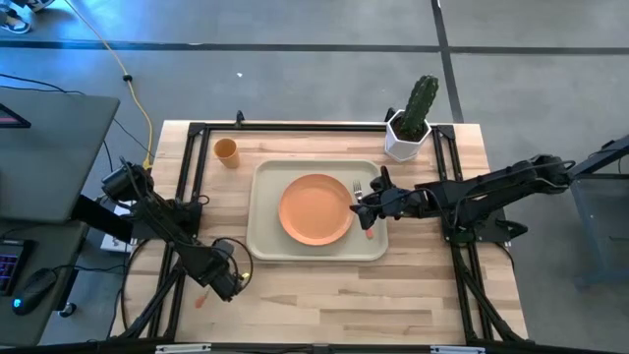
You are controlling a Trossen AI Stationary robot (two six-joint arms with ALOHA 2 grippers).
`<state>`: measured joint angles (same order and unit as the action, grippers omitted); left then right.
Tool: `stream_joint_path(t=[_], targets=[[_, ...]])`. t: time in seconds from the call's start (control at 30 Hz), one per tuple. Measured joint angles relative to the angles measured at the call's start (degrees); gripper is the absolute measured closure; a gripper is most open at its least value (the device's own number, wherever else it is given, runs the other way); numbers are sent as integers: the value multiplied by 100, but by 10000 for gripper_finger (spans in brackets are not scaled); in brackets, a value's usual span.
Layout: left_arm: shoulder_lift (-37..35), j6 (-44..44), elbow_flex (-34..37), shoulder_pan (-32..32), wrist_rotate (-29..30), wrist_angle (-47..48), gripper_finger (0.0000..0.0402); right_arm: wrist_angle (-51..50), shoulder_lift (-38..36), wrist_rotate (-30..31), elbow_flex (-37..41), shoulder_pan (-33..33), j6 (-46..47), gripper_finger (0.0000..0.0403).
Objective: Pick and place plate/cup/fork/spoon on tray
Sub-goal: Put the orange spoon on the white tray to the right of the orange fork
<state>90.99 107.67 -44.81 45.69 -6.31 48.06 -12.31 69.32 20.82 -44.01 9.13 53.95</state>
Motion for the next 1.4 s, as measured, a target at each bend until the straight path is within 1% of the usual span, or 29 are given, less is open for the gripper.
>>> stream_joint_path(t=[0.13, 0.3, 0.4, 0.5, 0.6, 0.67, 0.73, 0.8, 0.83, 0.9, 0.97, 1.03, 1.1, 1.17, 1.23, 1.3, 1.4], targets=[[-8, -160, -190, -29, 192, -94, 390, 464, 0, -39, -2, 0, -90, 215], [-74, -352, -507, -44, 372, -194, 395, 1226, 0, -357, -7, 0, -344, 215], [-318, -535, -786, -88, 690, -176, 395, 1687, 2, -840, -7, 23, -430, 215], [-736, -919, -1054, -195, 1394, -217, 395, 2229, 41, -1335, -9, 126, -695, 215], [-1254, -1586, -1195, -391, 2312, -536, 395, 2828, 81, -1718, -11, 267, -1073, 215], [-1627, -2211, -1235, -556, 2984, -1067, 395, 3136, 97, -1811, -15, 365, -1257, 215], [-1969, -3039, -1235, -719, 3578, -1734, 395, 3596, 159, -1793, -15, 439, -1396, 215], [-2194, -3961, -1235, -886, 3972, -2479, 395, 3878, 181, -1772, -14, 480, -1521, 215], [-2266, -4451, -1235, -979, 3998, -2942, 395, 4136, 228, -1731, -14, 491, -1585, 215], [-2354, -5399, -1235, -1160, 3783, -3806, 395, 4529, 293, -1646, -15, 492, -1804, 215], [-2349, -6137, -1235, -1332, 3335, -4729, 395, 5033, 415, -1645, -89, 492, -2112, 215], [-2286, -6624, -1236, -1500, 2882, -5480, 395, 5417, 573, -1803, -314, 494, -2592, 215], [-2174, -6924, -1242, -1681, 2369, -6139, 396, 5477, 735, -2073, -689, 543, -3036, 215], [-2040, -7037, -1242, -1857, 1867, -6628, 396, 5174, 910, -2239, -1143, 594, -3458, 215], [-1888, -7035, -1242, -2022, 1417, -7041, 396, 4586, 1090, -2271, -1633, 619, -3768, 215], [-1734, -7017, -1240, -2150, 1066, -7299, 395, 3889, 1253, -2262, -2103, 597, -4024, 215], [-1502, -6784, -1239, -2313, 632, -7587, 394, 3148, 1466, -2232, -2708, 578, -4334, 215]])
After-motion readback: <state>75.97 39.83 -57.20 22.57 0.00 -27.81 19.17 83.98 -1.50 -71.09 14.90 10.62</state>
